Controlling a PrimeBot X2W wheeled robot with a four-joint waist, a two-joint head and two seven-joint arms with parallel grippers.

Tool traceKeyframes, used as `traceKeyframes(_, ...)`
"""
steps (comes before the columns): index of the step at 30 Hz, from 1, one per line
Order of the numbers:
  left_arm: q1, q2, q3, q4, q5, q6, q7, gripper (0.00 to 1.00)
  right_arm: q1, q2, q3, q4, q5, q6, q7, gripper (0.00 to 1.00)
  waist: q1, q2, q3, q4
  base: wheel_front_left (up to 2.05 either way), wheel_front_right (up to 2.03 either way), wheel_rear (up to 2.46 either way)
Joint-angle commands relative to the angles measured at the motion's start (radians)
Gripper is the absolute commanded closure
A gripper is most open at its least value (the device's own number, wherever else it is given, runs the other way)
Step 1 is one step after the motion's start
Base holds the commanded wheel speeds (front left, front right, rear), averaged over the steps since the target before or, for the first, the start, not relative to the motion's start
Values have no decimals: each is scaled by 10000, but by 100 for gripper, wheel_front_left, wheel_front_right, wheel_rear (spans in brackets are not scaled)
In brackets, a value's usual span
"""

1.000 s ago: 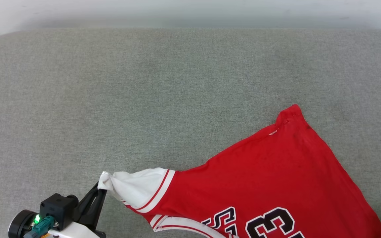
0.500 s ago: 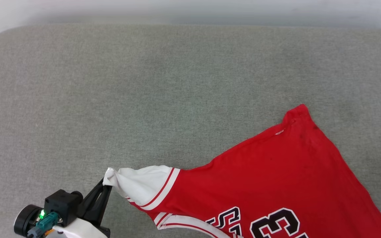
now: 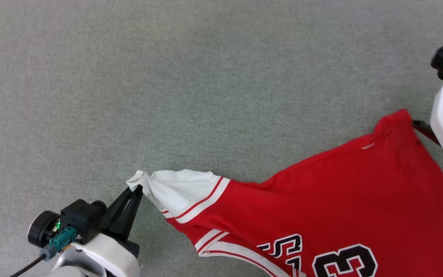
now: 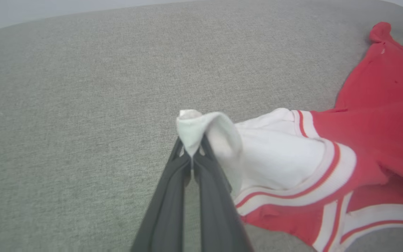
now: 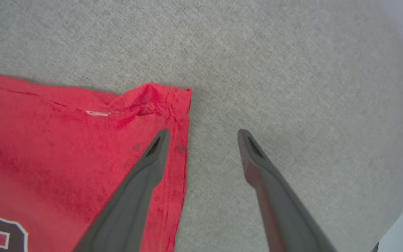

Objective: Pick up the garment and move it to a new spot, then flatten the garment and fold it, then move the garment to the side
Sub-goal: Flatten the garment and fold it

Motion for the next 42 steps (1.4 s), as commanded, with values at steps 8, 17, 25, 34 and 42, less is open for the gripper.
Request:
traceKeyframes(8,-487,-325,66,302,191,-275,-58,100,-250,970,1019,2139,-421,-6,-527,0,0,0,756,447,0,0,0)
traceKeyframes(17,-198,-429,122,754,65,-370,-85,100,-317,750,1708,2590,178,-8,-1684,100,0,0,37,154,0,0,0)
traceKeyframes(25,-635,-340,578,982,-97,-352,-90,100,-824,178,1859,1725,643,-9,-4315,100,0,0,-1596,-439,0,0,0)
traceKeyframes(34,-2652,-172,1244,1166,135,-816,308,100,-1359,587,840,1295,195,-9,-6111,100,0,0,-1754,-1116,0,0,0)
traceKeyframes(42,-5429,-330,1717,1579,293,-1670,1117,100,-2585,1432,-302,1321,-839,-9,-6590,100,0,0,-920,-1508,0,0,0)
